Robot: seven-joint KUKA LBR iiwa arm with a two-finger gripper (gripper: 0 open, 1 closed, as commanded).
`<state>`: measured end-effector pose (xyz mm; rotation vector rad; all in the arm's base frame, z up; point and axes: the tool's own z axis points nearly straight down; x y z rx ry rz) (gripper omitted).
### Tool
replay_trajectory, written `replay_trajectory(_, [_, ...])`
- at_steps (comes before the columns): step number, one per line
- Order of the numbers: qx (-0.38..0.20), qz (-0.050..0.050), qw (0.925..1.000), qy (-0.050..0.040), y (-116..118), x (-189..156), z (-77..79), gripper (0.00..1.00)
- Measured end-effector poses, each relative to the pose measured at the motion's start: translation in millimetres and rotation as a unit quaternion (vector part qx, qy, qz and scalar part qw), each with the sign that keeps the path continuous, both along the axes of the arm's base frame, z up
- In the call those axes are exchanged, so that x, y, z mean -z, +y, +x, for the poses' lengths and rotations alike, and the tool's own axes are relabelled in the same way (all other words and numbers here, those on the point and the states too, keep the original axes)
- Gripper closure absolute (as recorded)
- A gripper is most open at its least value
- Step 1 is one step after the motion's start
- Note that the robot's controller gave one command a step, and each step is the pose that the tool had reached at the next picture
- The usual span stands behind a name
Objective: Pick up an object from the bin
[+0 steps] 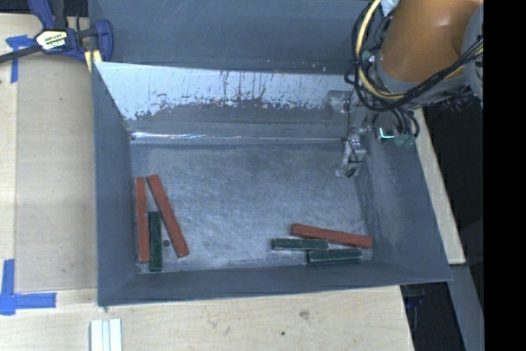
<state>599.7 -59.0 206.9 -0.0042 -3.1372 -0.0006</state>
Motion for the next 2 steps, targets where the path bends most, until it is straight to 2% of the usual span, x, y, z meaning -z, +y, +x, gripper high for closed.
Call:
replay_trajectory(1, [-0.115,0.001,0.9934,-0.0006,47,141,-15.0,0.00])
replay_trajectory(2, [-0.251,-0.001,0.9679,-0.0033,-9,64,-81.9,0.00])
